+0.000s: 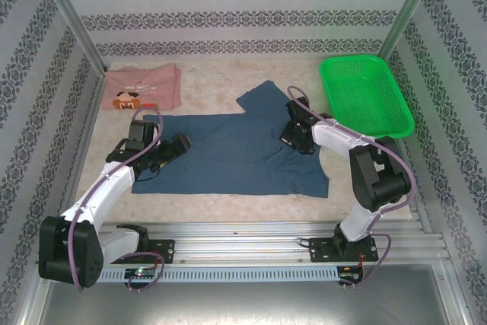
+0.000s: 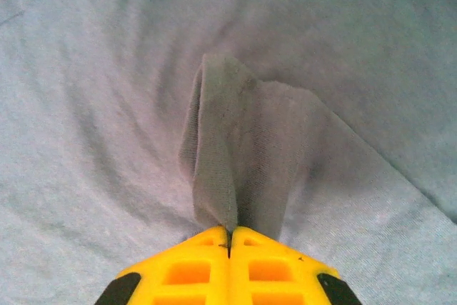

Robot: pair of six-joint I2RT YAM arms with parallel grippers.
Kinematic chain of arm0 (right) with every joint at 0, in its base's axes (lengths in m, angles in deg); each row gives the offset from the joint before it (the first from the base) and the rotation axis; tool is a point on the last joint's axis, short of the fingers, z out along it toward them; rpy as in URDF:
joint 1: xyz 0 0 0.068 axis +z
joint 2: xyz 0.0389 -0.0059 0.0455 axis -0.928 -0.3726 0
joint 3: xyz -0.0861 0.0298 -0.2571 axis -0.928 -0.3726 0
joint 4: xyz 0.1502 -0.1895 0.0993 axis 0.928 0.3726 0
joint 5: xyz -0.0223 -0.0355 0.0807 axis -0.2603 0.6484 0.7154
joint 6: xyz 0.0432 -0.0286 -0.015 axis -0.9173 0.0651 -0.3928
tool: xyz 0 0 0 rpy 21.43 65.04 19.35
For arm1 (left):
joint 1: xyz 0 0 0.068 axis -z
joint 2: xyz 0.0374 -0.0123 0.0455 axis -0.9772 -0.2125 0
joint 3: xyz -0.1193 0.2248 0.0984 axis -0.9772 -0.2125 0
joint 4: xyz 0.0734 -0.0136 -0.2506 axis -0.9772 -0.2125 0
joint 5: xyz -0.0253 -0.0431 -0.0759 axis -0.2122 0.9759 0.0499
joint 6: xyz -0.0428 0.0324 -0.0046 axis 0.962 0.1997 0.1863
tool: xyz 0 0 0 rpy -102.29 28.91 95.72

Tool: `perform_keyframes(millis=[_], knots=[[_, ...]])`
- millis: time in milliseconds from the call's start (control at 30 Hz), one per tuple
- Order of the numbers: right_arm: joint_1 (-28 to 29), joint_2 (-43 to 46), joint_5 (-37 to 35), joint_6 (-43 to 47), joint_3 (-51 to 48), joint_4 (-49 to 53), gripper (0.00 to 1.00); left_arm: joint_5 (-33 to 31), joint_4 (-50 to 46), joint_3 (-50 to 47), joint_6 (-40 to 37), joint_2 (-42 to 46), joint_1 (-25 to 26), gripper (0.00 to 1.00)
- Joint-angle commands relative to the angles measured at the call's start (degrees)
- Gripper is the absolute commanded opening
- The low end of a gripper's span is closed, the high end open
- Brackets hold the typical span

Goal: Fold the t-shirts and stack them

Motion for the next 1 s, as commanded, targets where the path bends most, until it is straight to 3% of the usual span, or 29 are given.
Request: perform_keyframes(millis=[0,200,400,600,767,967], knots=[[-0.39,2.04,-1.06,-3.95,-4.18,-5.21,0.03,-0.36,2.71,-1.01,1.34,-0.83,1.26,1.0],[-0.72,8.86,-4.9,-8.87,-12.05,-9.16,0.02,-0.72,3.19,-0.92,1.42,-1.67,2.41,1.0],[0.07,13.41,-4.59,-11.74,-16.61,-6.69,0.1,-1.08,4.72,-1.25,2.16,-2.99,4.51,1.0],[0.52,18.67,-4.01,-15.09,-22.0,-3.77,0.11,-1.51,6.46,-0.69,2.45,-4.1,7.08,1.0],[0.58,22.9,-3.45,-15.05,-23.67,-1.09,0.36,-2.13,6.84,3.41,0.02,-6.7,10.72,1.0],[-0.15,28.82,-3.78,-8.44,-19.7,3.07,0.41,-2.22,7.44,6.81,-2.19,-9.57,13.49,1.0]])
